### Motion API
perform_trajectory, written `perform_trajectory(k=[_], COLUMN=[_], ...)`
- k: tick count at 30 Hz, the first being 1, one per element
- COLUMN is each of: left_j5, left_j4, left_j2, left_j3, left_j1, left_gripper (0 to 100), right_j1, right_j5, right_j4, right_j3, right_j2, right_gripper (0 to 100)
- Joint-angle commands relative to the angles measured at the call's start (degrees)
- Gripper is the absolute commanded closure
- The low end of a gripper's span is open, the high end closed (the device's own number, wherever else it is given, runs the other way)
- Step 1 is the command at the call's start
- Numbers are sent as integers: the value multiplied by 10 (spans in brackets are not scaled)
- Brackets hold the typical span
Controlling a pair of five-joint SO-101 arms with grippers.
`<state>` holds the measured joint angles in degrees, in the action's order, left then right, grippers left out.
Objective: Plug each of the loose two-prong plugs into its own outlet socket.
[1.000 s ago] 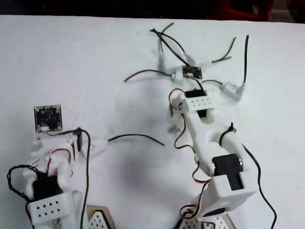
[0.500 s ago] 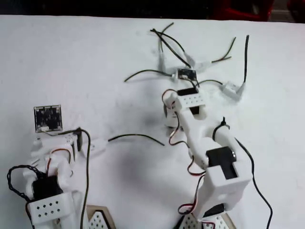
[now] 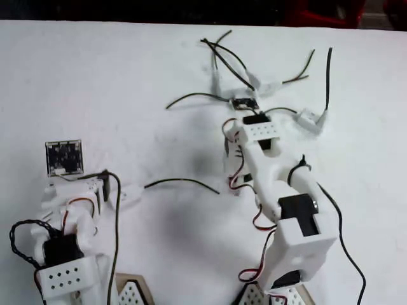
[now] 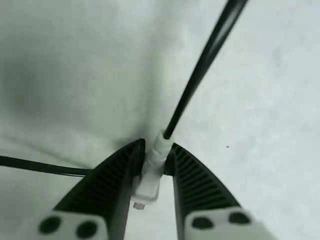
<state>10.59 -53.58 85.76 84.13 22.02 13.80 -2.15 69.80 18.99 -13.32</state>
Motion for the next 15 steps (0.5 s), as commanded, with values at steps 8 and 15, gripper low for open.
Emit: perform_trajectory(k=[8,15], left_j5=[-4,-4], left_j4=[12,12], left_j2=[7,7], left_j3=[-3,-3], left_j1=[4,3], left_gripper=[751,751], right_j1=[-7,-6], right_j5=[25,22], right_j4=[24,41], right_j3=[-21,-31], right_j2=[2,3], right_gripper=[969,922])
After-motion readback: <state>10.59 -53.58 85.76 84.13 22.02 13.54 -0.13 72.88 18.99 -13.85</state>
